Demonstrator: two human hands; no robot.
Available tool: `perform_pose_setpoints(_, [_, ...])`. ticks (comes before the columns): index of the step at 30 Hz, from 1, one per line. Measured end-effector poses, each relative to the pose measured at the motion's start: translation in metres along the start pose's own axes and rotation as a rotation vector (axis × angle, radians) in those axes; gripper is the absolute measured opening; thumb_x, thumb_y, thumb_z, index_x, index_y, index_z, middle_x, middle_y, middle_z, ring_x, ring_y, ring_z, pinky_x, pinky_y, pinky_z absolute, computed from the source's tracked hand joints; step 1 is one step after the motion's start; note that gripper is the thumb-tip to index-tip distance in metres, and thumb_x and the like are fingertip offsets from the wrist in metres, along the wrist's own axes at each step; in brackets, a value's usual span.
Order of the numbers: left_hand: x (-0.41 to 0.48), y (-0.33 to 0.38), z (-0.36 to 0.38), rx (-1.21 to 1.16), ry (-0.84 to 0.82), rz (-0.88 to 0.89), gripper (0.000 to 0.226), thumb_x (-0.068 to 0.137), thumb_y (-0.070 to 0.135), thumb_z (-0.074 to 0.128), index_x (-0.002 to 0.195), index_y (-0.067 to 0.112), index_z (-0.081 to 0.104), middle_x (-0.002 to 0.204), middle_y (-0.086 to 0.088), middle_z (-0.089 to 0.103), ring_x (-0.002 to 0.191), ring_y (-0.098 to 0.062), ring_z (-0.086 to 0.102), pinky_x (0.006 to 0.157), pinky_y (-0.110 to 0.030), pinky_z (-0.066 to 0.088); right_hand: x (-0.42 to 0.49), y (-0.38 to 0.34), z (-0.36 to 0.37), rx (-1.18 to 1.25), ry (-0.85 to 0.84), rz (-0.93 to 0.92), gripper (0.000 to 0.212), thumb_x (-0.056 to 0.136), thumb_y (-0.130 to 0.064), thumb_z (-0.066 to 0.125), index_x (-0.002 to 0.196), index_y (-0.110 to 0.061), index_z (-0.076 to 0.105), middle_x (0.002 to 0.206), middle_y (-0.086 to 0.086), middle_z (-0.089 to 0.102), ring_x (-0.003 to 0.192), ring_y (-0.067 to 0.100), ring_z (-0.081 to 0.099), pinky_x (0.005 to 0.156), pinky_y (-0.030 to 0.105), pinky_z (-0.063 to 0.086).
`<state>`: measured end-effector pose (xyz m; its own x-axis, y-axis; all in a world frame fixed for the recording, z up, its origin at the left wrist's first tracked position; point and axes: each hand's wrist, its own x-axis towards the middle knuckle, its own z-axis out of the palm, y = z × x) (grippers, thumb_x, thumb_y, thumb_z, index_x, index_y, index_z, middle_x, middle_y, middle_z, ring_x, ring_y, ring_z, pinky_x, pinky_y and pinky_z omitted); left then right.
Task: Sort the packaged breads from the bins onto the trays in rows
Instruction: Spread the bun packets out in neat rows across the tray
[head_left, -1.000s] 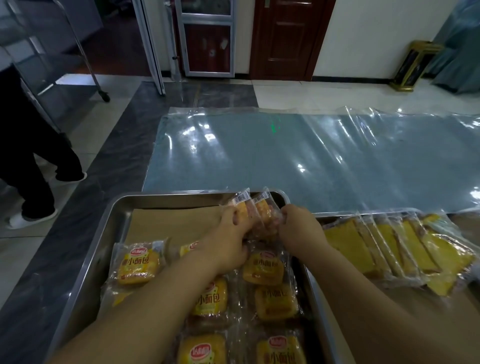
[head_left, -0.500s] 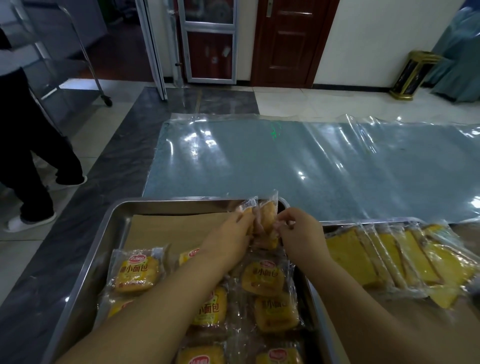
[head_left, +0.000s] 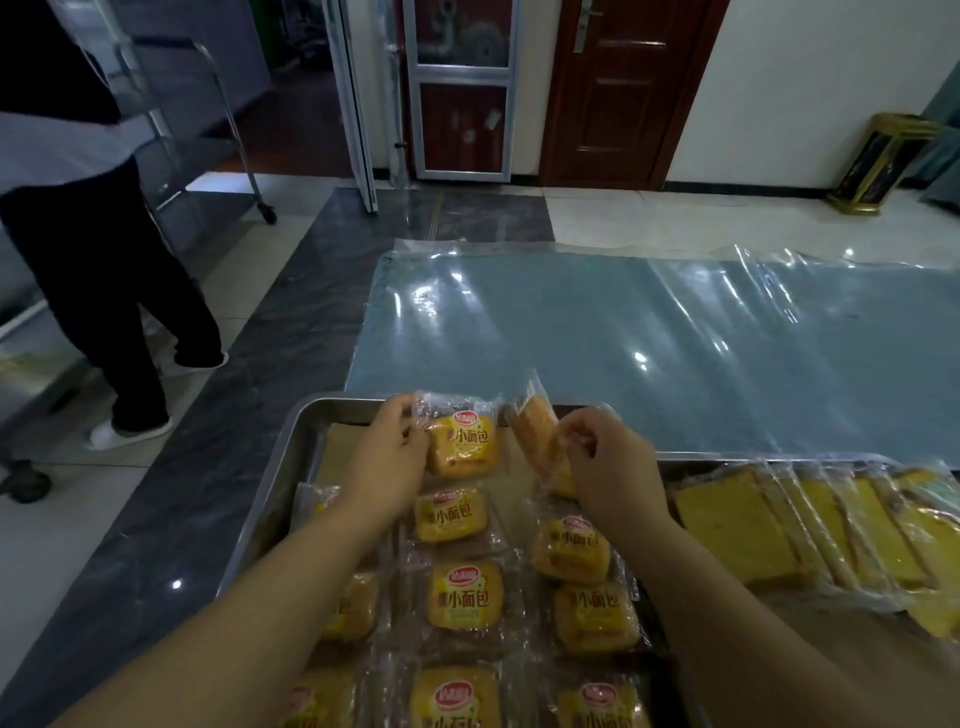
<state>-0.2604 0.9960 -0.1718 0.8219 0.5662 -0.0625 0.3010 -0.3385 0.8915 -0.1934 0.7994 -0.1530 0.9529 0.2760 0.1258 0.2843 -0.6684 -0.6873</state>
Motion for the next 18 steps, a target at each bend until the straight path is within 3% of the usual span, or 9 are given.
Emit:
perform_pose_setpoints(2, [0.000,-0.008,-0.011,0.015,0.004,-0.017,0.023,0.098,0.024,0.043,0.119,0.030,0.051,0.097,0.009,0.066,0.084,-0.008,0.064,0.073,-0.037,0.057,-0.002,-0.008,0.003,-0.017,-0.009,-0.039,0.018,0.091,-0.015,0.052,0.083,-0.030,0.059,0.075,-0.014,0.055,0.066,0.006,0.053,0.058,0.024,0.049])
perform_pose_setpoints(4, [0.001,-0.015,-0.023,0.022,0.017,-0.016,0.025,0.098,0.023,0.042,0.120,0.029,0.052,0.100,0.007,0.066,0.089,-0.009,0.063,0.079,-0.040,0.055,-0.002,-0.013,0.008,-0.015,-0.015,-0.066,0.015,0.089,-0.014,0.054,0.083,-0.026,0.061,0.072,-0.016,0.053,0.067,0.005,0.052,0.060,0.021,0.048])
perform_pose_setpoints(7, [0.005,-0.027,-0.042,0.096,0.059,0.017,0.026,0.099,0.024,0.039,0.121,0.033,0.050,0.104,0.006,0.065,0.087,-0.004,0.060,0.071,-0.026,0.050,0.002,-0.020,0.015,-0.068,0.007,-0.109,0.012,0.088,-0.017,0.056,0.082,-0.022,0.064,0.070,-0.014,0.056,0.066,0.002,0.049,0.056,0.014,0.035])
perform_pose_setpoints(9, [0.011,-0.033,-0.052,0.192,0.083,0.028,0.031,0.099,0.026,0.036,0.128,0.032,0.045,0.106,0.004,0.064,0.083,-0.005,0.058,0.065,-0.023,0.044,0.005,-0.023,0.022,-0.108,0.023,-0.147,0.013,0.089,-0.016,0.055,0.083,-0.020,0.066,0.075,-0.007,0.063,0.071,0.008,0.054,0.060,0.020,0.041])
perform_pose_setpoints(12, [0.017,-0.039,-0.059,0.345,0.107,0.015,0.051,0.098,0.023,0.039,0.146,0.028,0.023,0.128,-0.005,0.051,0.095,-0.009,0.050,0.075,-0.026,0.041,0.008,-0.028,0.035,-0.164,0.024,-0.248,0.017,0.089,-0.009,0.053,0.092,-0.015,0.069,0.092,-0.001,0.067,0.091,0.017,0.056,0.073,0.025,0.039])
perform_pose_setpoints(15, [0.012,-0.046,-0.056,0.644,0.121,0.068,0.059,0.095,0.020,0.045,0.147,0.027,0.017,0.148,-0.007,0.026,0.124,-0.025,0.038,0.093,-0.037,0.041,0.005,-0.025,0.053,-0.286,-0.133,-0.321,0.020,0.091,-0.010,0.050,0.096,-0.020,0.066,0.101,-0.006,0.064,0.100,0.013,0.053,0.084,0.022,0.039])
perform_pose_setpoints(18, [0.009,-0.057,-0.053,0.849,0.082,0.231,0.047,0.092,0.027,0.049,0.138,0.028,0.038,0.147,-0.002,0.030,0.128,-0.028,0.025,0.103,-0.041,0.032,0.000,-0.016,0.064,-0.322,-0.302,-0.266,0.023,0.092,-0.010,0.048,0.102,-0.022,0.065,0.108,-0.006,0.062,0.102,0.012,0.055,0.091,0.027,0.046])
